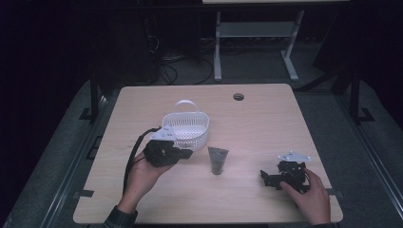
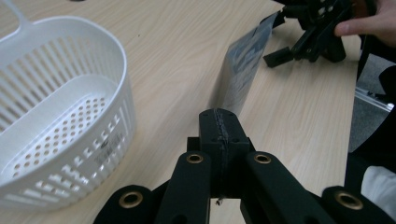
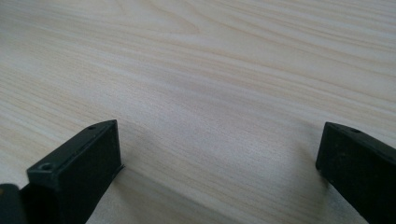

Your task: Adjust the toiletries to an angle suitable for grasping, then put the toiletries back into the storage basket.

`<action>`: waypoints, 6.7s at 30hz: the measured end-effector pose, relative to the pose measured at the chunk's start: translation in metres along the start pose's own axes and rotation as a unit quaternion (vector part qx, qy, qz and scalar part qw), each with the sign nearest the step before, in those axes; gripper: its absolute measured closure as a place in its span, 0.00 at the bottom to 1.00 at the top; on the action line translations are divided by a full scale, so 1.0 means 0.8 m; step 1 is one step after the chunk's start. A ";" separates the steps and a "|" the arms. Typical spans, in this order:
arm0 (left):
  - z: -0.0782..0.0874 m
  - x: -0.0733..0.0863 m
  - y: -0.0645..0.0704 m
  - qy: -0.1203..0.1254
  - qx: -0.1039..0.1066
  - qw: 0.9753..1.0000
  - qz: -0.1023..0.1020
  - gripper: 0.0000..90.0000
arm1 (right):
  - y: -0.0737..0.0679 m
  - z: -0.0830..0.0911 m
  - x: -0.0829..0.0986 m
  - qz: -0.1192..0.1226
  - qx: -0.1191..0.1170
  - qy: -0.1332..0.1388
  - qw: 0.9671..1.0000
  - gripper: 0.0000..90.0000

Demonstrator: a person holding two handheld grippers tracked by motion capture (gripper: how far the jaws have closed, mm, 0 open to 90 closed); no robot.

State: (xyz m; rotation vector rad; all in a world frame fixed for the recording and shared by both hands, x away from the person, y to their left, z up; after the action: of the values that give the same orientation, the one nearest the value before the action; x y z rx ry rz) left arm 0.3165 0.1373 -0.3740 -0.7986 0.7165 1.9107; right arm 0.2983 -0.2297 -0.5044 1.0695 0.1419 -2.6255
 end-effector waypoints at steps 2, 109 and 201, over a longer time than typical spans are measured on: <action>-0.003 -0.005 0.002 0.002 0.003 1.000 -0.002 1.00 | 0.000 0.000 0.000 0.001 -0.001 0.000 1.000 0.00; -0.049 -0.069 0.010 -0.013 -0.010 0.999 -0.031 0.16 | 0.000 0.000 -0.001 0.001 0.000 0.001 1.000 0.00; -0.039 -0.085 0.002 -0.007 -0.009 1.000 -0.027 0.33 | 0.000 0.000 -0.001 0.000 0.001 0.001 1.000 0.00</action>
State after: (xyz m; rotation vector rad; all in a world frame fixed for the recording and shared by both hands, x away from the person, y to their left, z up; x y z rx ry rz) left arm 0.3476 0.0779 -0.3411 -0.8080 0.6629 1.8742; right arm 0.2989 -0.2298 -0.5043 1.0713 0.1395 -2.6246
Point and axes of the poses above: each handheld gripper's, and its own axes: z roughly backward along the jaws, x roughly out of its underside, y roughly to its right, the point moved 3 cm from there along -z, roughly forward along the jaws, and after that the axes turned 4 degrees about x, right-handed, at the moved point
